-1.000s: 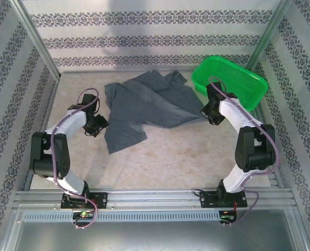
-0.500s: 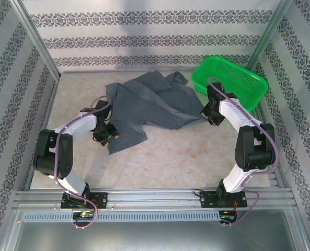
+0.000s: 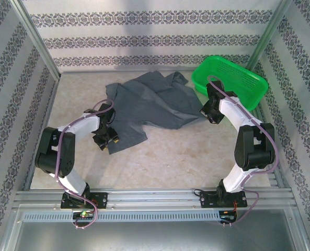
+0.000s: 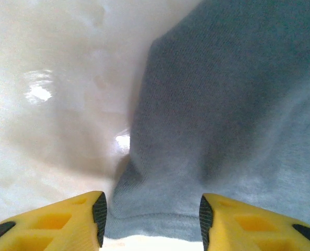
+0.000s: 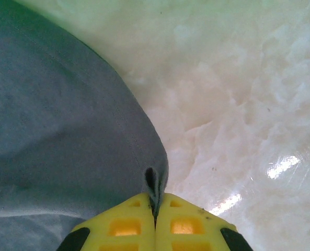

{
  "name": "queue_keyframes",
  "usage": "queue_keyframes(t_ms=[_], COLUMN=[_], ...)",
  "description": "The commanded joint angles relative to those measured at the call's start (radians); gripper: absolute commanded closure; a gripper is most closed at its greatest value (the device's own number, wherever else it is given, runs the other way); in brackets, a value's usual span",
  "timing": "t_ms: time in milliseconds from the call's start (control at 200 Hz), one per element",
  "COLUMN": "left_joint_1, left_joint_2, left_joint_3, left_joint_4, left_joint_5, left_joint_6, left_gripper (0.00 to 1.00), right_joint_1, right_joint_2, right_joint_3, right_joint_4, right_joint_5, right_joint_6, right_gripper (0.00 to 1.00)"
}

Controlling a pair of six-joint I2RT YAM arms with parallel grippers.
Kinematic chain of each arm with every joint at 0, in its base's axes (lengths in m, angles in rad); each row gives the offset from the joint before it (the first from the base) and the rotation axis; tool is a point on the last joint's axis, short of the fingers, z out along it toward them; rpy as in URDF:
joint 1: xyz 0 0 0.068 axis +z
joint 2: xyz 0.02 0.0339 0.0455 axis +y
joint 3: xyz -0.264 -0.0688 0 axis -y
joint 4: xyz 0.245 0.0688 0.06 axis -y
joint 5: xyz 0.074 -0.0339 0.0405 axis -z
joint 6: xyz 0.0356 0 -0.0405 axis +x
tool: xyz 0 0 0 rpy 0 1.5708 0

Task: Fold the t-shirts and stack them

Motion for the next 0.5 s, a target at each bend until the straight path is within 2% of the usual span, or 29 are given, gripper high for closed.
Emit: queue_keyframes(t_ms=[0, 95, 140, 185, 370, 495], left_joint_1=[-0.025, -0.03, -0.028, -0.023, 0.011, -0.003], left_joint_2=[0.063, 0.093, 0.096, 0.086, -0.053, -0.108], left_joint_3=[-0.016, -0.016, 0.002, 0.036, 0.299, 0.417], left_joint_4=[0.044, 0.079, 0.079, 0.055, -0.141, -0.209], left_joint_5=[0.028, 0.023, 0.0, -0.044, -0.22, -0.196], left_joint_6=[0.004, 0.003, 0.01, 0.024, 0.108, 0.116], left_gripper=[0.54, 0.71, 0.83, 1.0, 1.0, 1.0], right_joint_1=[0.005, 0.005, 0.005, 0.007, 0.015, 0.008], right_joint_2=[0.009, 0.012, 0.013, 0.014, 0.009, 0.005], right_joint_3=[0.02, 0.021, 0.022, 0.023, 0.056, 0.08], right_joint_4=[-0.024, -0.021, -0.021, -0.019, -0.027, -0.04], right_joint_5=[-0.006, -0.01, -0.011, -0.016, -0.017, 0.004], right_joint_6=[-0.019, -0.015, -0.013, -0.013, -0.029, -0.035], right_gripper=[1.0, 1.0, 1.0, 1.0, 1.0, 1.0])
